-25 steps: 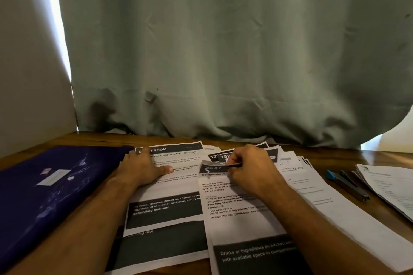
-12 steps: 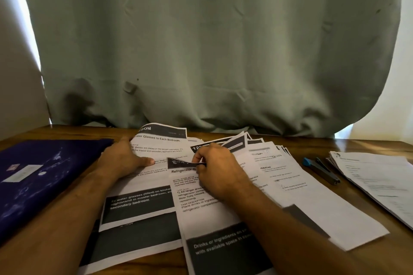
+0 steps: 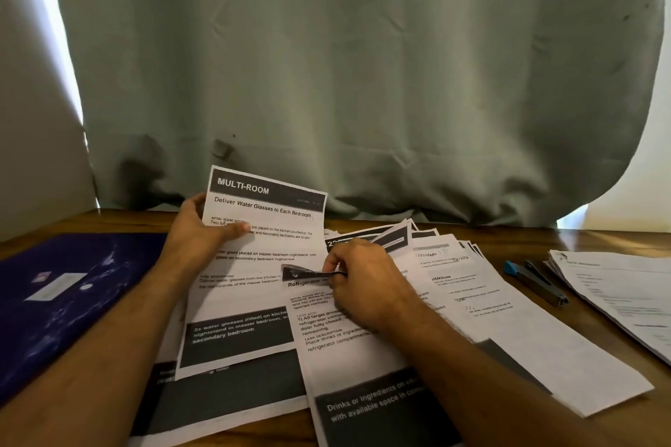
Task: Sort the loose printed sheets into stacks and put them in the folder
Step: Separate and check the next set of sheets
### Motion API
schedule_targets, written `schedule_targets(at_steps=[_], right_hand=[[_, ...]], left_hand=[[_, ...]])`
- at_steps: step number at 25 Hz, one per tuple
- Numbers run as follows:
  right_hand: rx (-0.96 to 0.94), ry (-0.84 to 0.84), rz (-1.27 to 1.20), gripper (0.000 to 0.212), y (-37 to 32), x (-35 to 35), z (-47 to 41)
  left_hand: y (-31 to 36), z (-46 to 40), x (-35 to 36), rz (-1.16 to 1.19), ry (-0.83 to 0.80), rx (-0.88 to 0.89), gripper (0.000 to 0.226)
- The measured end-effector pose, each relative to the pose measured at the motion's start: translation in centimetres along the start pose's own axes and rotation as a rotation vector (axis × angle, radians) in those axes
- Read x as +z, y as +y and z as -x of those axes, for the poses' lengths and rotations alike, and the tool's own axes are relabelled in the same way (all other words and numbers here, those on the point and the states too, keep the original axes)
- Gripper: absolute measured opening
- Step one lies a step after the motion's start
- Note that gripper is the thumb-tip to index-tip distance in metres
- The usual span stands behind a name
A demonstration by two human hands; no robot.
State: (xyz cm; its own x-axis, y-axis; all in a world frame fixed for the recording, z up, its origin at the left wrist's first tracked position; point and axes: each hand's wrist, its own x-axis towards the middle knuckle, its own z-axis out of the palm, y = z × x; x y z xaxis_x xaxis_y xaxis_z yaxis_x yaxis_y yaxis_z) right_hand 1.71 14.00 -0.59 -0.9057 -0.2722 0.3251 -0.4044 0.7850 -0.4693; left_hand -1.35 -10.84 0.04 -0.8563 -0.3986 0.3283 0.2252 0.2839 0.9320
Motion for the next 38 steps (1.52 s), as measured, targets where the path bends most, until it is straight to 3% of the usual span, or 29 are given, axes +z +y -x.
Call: schedule_targets(at_steps=[4,5,8,13,15,17,20,22,25,27,29,31,34,36,38], right_hand=[[0.003,0.069,-0.059,0.019,-0.2,-0.4,-0.1],[-0.013,0.084,-0.070,0.019,-0.3,-0.4,-0.1],[-0.082,0.131,-0.117,0.021,-0.9,-0.6,-0.6],[-0.138,0.170,-0.211,0.079,-2.7,-0.3,-2.7],[-0.136,0.158,-0.220,0.090,-3.3,0.3,-3.2],[-0.132,0.170,-0.209,0.077,-3.3,0.8,-3.3],[-0.124,0.207,-0.154,0.027,-3.1,1.6,-3.0],[-0.090,0.188,-0.152,0.017,-2.9,2.2,-2.2],[-0.028,0.146,-0.130,0.019,-2.7,2.9,-1.0],[-0.021,0.109,-0.099,0.019,-2.6,3.2,-0.4],[-0.030,0.087,-0.075,0.018,-2.6,3.2,-0.2],[-0.039,0.088,-0.063,0.018,-2.6,3.1,0.0],[-0.042,0.091,-0.060,0.017,-2.7,3.2,0.0],[-0.035,0.089,-0.075,0.016,-2.6,3.3,-0.1],[-0.035,0.092,-0.087,0.015,-2.6,3.4,-0.2]], left_hand=[[-0.8,-0.2,-0.6,0.067,-0.024,-0.083,0.026],[-1.2,-0.1,-0.6,0.063,-0.034,-0.103,0.022],[-1.4,-0.1,-1.0,0.107,-0.052,-0.135,0.023],[-0.1,0.2,-1.6,0.231,-0.281,-0.156,0.023],[0.2,0.4,-1.7,0.177,-0.414,-0.136,0.030],[0.2,0.6,-1.8,0.180,-0.528,-0.109,0.033],[0.2,0.5,-2.5,0.376,-0.682,-0.121,0.045],[-0.4,-0.2,-2.7,0.338,-0.592,-0.109,0.047],[-1.5,-1.1,-2.3,-0.232,-0.266,-0.051,0.025],[-2.3,-1.2,-2.1,-0.584,-0.318,-0.104,0.042],[-2.8,-1.1,-2.0,-0.731,-0.363,-0.120,0.062],[-3.0,-1.1,-1.7,-0.740,-0.319,-0.080,0.069],[-2.8,-1.1,-0.9,-0.634,-0.251,-0.059,0.049],[-2.7,-1.4,-0.4,-0.467,-0.164,-0.049,0.035],[-2.0,-1.5,-0.1,-0.205,-0.132,-0.033,0.039]])
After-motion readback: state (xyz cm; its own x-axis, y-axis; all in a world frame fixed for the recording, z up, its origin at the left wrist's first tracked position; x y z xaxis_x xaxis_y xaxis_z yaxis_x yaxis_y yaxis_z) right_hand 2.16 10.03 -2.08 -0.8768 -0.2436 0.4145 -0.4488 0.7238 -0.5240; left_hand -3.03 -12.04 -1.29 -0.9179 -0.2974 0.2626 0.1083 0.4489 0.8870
